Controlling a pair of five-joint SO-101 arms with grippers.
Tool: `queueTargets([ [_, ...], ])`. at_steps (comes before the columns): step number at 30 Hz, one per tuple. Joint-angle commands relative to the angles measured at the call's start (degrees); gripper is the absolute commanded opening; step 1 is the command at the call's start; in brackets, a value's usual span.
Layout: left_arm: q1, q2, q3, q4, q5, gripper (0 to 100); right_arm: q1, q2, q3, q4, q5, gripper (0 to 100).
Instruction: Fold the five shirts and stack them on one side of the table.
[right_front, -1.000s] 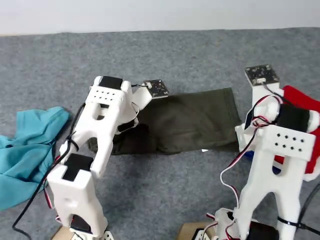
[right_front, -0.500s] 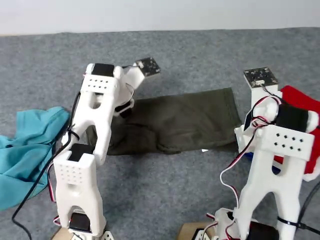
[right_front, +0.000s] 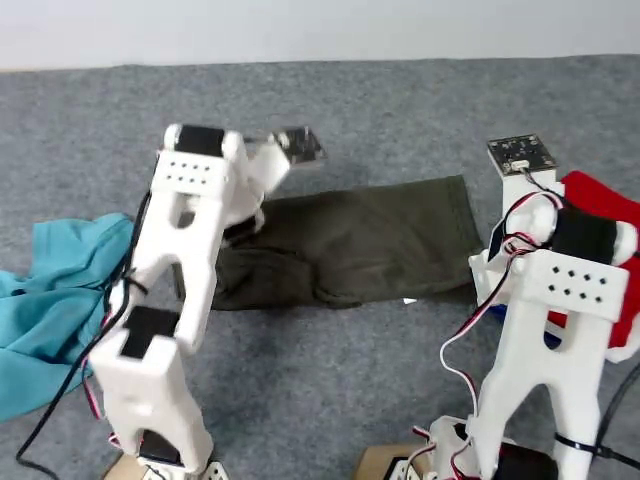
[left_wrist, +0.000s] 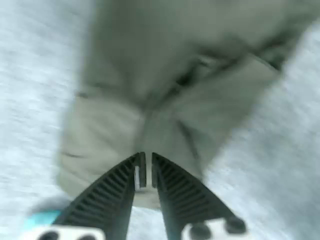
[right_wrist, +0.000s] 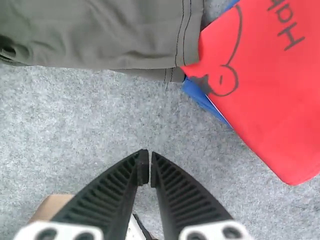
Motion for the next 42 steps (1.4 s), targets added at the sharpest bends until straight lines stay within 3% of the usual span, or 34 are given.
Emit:
queueTargets([
  [1, 0.0, -7.38, 12.88, 0.09, -2.46, 2, 0.57, -1.54, -0.7, 1.36, -0.09, 0.9],
  [7, -4.31, -2.46, 15.43, -9.14, -2.81, 2, 0.57, -1.54, -0.44, 1.27, -0.09, 0.9],
  [13, -7.03, 7.74, 5.58, -12.4, -2.81, 3, 0.57, -1.54, -0.44, 1.36, -0.09, 0.9],
  [22, -8.7, 14.33, -17.54, -0.53, -2.81, 2, 0.57, -1.63, -0.53, 1.71, -0.09, 0.9],
  [27, -8.53, 12.84, -20.09, 1.67, -2.64, 2, 0.57, -1.71, -0.53, 1.71, -0.09, 0.9],
  [31, -5.27, 7.74, -14.02, 1.67, -1.76, 2, 0.57, -1.89, -0.53, 1.8, -0.09, 0.9],
  [36, 3.52, 2.9, -5.85, 0.97, 3.96, 2, 0.48, -1.54, -0.44, 1.71, -0.18, 0.9],
  [42, 9.14, 6.15, 0.13, -7.38, 8.97, 2, 0.48, -1.54, -0.44, 1.71, -0.18, 0.9],
])
